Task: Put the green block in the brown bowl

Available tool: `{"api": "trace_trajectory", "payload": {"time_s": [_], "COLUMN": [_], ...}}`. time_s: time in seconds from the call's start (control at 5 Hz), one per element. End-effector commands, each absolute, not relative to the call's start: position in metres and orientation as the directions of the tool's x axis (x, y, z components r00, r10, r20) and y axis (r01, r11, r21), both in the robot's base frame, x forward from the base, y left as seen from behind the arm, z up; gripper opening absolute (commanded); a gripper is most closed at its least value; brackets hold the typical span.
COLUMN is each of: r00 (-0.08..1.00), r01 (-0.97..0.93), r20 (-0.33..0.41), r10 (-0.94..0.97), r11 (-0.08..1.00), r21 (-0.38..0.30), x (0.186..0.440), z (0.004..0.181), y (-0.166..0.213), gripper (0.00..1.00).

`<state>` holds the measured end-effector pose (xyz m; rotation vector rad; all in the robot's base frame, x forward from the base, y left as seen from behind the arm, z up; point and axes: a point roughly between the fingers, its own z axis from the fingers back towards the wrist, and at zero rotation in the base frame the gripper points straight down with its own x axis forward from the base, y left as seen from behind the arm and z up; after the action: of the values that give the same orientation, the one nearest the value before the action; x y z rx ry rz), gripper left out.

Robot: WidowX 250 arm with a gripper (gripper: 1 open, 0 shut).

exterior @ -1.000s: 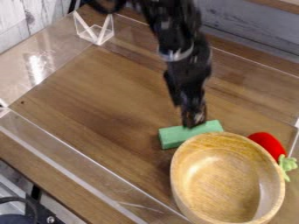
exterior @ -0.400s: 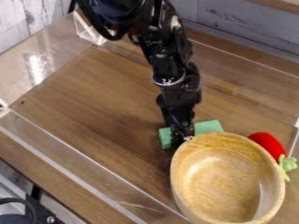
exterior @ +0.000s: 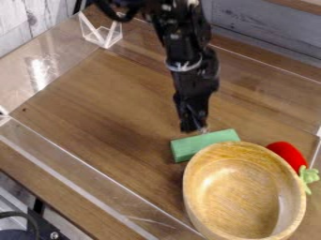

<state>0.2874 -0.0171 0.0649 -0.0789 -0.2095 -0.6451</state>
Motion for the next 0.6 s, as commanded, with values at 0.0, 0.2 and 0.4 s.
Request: {"api": "trace_trajectory", "payload": {"time_s": [0.0,0.2,0.4], "r00": [0.763,0.753,0.744], "r01": [0.603,0.621,0.639], "r20": [0.266,0.259,0.25], "r10": [-0.59,-0.605,-0.62], "r11": [0.797,0.784,0.769], "r21": [0.038,0.025,0.009], "x": [0.299,0.297,0.294], "z": [0.08,0.067,0.052], "y": [-0.013,-0.013,-0.013], "gripper": [0.0,1.0,1.0]}}
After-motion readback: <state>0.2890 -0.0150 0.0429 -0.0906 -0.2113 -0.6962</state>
